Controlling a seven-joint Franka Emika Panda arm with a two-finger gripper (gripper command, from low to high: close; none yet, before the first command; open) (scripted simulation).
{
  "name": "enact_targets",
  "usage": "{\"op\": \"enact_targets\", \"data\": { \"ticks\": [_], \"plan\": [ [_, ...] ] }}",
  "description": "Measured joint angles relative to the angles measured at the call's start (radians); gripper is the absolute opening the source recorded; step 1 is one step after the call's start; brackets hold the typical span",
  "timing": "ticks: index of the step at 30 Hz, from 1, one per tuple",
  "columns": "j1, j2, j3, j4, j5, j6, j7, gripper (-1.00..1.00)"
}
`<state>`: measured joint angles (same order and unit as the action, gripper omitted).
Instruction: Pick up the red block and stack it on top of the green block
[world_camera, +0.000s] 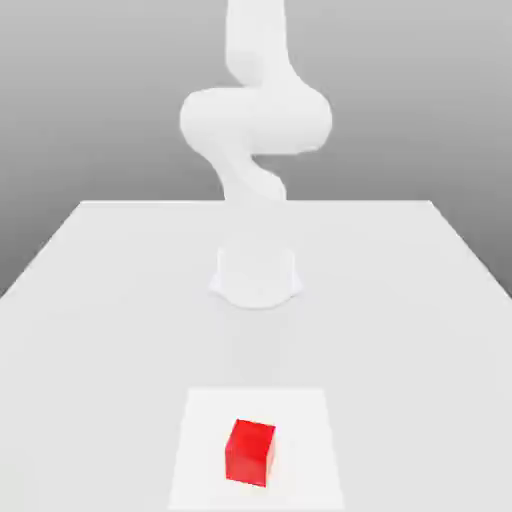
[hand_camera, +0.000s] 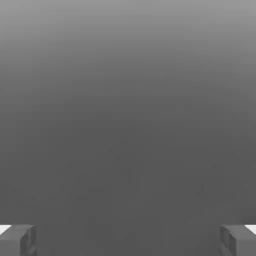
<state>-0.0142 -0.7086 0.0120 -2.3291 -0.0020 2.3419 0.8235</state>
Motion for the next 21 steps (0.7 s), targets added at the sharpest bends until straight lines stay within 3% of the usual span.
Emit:
{"op": "enact_targets", "data": {
  "ticks": [21],
  "plan": [
    [-0.051, 0.767, 0.035, -0.244, -0.022, 0.352, 0.202, 0.00]
  ]
}}
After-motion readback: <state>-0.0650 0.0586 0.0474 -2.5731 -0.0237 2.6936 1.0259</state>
